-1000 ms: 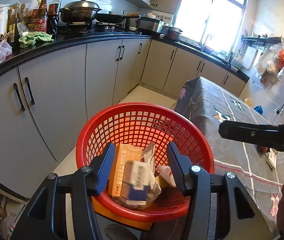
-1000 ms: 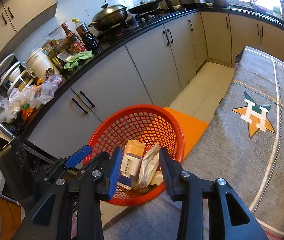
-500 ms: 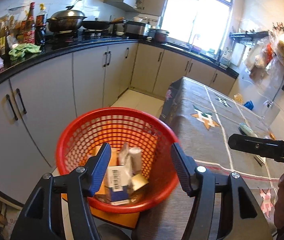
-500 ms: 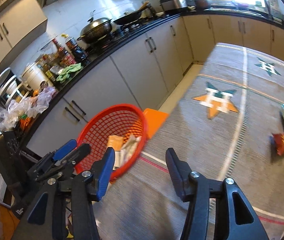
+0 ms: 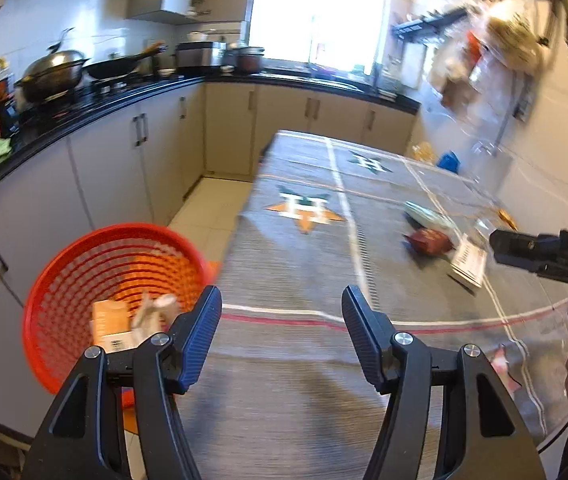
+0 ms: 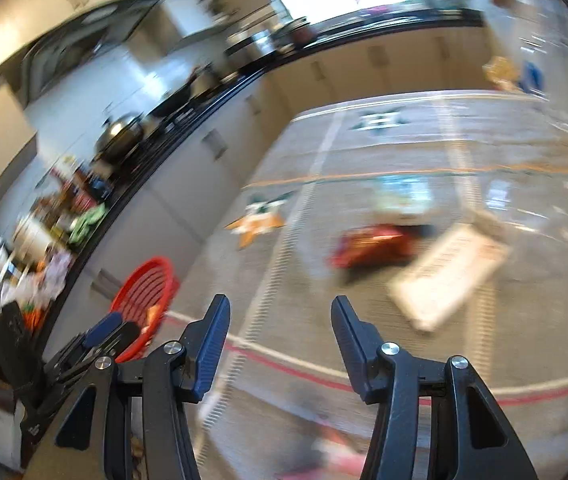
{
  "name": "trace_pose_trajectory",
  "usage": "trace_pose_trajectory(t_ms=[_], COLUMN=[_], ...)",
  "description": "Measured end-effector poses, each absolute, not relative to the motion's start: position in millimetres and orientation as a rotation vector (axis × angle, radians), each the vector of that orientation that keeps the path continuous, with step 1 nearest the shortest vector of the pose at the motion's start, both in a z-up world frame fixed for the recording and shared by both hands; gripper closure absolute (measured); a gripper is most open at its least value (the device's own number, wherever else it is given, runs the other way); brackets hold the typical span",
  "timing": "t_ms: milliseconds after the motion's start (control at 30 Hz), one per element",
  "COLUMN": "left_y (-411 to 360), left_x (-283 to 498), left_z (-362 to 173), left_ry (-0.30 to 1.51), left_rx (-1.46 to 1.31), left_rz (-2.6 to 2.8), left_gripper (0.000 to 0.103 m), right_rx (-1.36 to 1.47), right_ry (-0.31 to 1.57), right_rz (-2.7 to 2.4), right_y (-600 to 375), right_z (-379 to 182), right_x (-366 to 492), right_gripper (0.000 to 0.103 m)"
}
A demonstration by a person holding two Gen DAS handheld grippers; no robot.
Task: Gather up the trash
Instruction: 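Move both open grippers back over the table toward the remaining trash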
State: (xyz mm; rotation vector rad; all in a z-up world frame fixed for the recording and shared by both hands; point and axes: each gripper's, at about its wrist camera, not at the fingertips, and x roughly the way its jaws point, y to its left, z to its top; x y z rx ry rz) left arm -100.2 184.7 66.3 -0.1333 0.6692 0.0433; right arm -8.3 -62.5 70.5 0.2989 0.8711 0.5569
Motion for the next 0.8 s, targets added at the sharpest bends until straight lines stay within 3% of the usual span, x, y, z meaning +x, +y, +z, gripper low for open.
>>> trace_pose_trajectory(t_ms=[333, 467, 733, 800], left_y=[107.2, 85.5, 66.4, 62.3], left_x=[-71.3, -55.4, -17.5, -8.0], left_z=[72.0, 72.8, 69.5, 68.1], left_ry=[0.694, 0.708, 0.743, 0.750], left_rx=[-0.015, 0.025, 0.121, 0.144], left_rz=[-0.056, -0.079, -0.100, -0.114], left_gripper=[0.033, 0.026, 0.023, 0.022], right_rx=[0.492, 0.538, 0.580, 0.569], right_ry=[0.860, 0.888, 0.942, 0.940], right_rz=[0.336, 0.305, 0.301, 0.304], right_y=[-183.0, -193.0, -185.6, -182.6], right_z=[61.6, 54.4, 35.3, 32.6], right_x=[9.1, 33.0, 76.6, 79.2], right_gripper=[0.046, 0.046, 0.046, 0.067])
